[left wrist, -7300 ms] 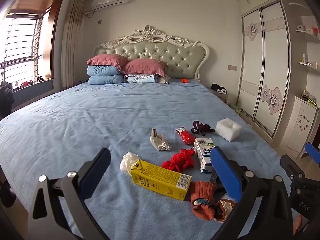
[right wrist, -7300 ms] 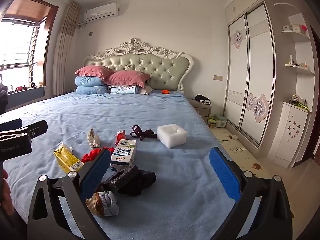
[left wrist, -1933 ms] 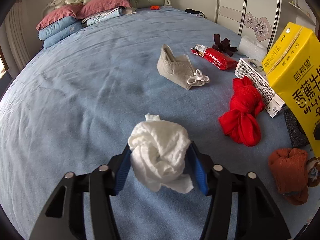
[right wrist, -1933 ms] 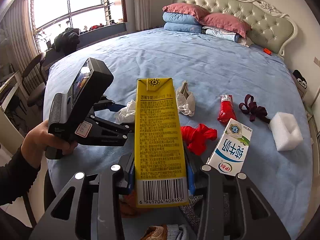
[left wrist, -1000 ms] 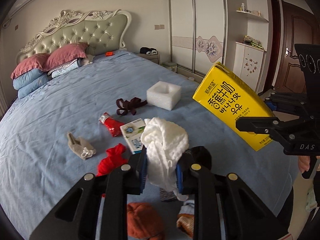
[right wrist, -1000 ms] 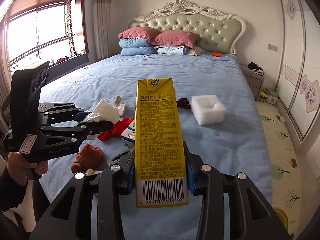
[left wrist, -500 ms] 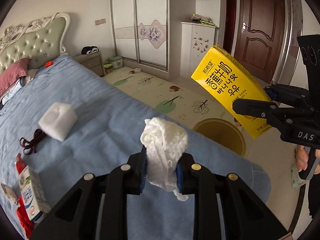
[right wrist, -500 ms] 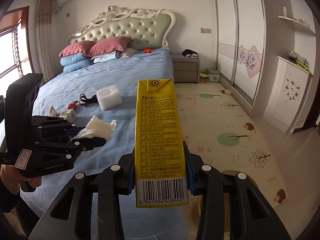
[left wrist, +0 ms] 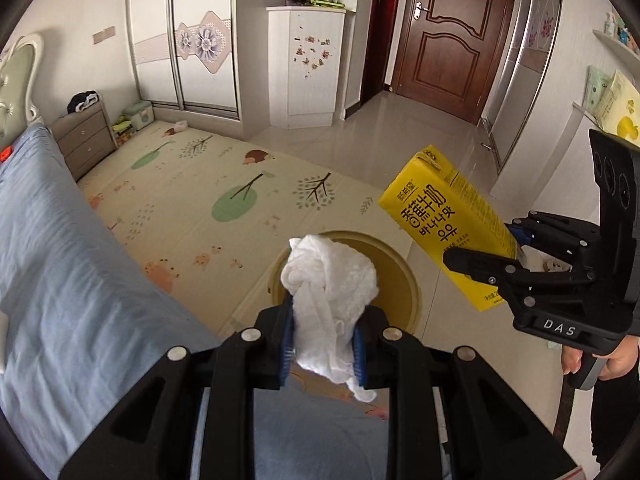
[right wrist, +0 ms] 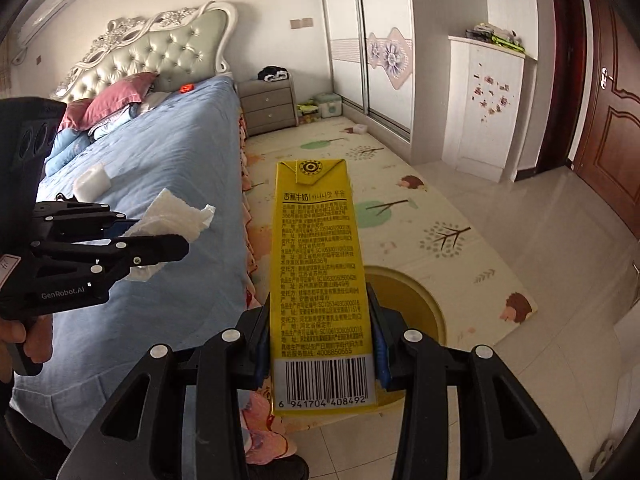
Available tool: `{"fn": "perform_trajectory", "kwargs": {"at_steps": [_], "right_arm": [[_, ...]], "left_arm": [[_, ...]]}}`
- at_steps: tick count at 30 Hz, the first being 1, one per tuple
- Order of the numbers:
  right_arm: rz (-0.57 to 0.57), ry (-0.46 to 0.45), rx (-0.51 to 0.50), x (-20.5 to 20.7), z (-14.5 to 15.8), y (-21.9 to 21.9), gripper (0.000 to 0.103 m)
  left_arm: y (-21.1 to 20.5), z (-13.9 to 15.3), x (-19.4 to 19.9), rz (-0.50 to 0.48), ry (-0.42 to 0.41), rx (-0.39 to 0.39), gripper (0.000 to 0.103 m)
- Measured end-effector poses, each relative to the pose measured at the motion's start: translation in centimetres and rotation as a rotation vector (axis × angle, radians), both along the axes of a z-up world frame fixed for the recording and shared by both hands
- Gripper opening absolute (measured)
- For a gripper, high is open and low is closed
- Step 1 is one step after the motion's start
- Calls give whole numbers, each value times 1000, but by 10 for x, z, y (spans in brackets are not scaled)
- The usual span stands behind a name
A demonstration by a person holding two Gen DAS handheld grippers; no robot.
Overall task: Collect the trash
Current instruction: 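Carry both items over the yellow bin and open both grippers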
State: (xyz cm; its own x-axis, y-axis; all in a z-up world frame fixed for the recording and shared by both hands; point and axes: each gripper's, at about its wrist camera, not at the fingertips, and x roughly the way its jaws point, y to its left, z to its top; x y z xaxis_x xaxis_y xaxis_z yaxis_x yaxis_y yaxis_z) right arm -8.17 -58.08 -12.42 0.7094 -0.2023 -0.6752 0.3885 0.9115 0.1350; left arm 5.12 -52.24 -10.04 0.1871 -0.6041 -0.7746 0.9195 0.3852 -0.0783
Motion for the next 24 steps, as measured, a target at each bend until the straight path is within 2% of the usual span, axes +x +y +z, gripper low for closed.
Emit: {"fn": "perform_trajectory", "kwargs": {"at_steps": [5, 9, 15, 19, 24], "right_arm": [[-41, 50, 41, 0, -32, -22, 38], [-55, 79, 64, 1, -51, -37, 38], [-71, 110, 99, 7, -72, -57, 38], [-57, 131, 112, 14, -84, -66, 38], [-54, 142, 118, 19, -90, -75, 38]], "left_arm": [[-50, -28, 4, -29, 63, 64, 24], [-74, -42, 5, -49, 77, 104, 24], [-101, -53, 13, -65, 92, 149, 24], [-118, -67, 21, -62, 150, 196, 24], [-133, -82, 21, -59, 158, 229, 24]]}}
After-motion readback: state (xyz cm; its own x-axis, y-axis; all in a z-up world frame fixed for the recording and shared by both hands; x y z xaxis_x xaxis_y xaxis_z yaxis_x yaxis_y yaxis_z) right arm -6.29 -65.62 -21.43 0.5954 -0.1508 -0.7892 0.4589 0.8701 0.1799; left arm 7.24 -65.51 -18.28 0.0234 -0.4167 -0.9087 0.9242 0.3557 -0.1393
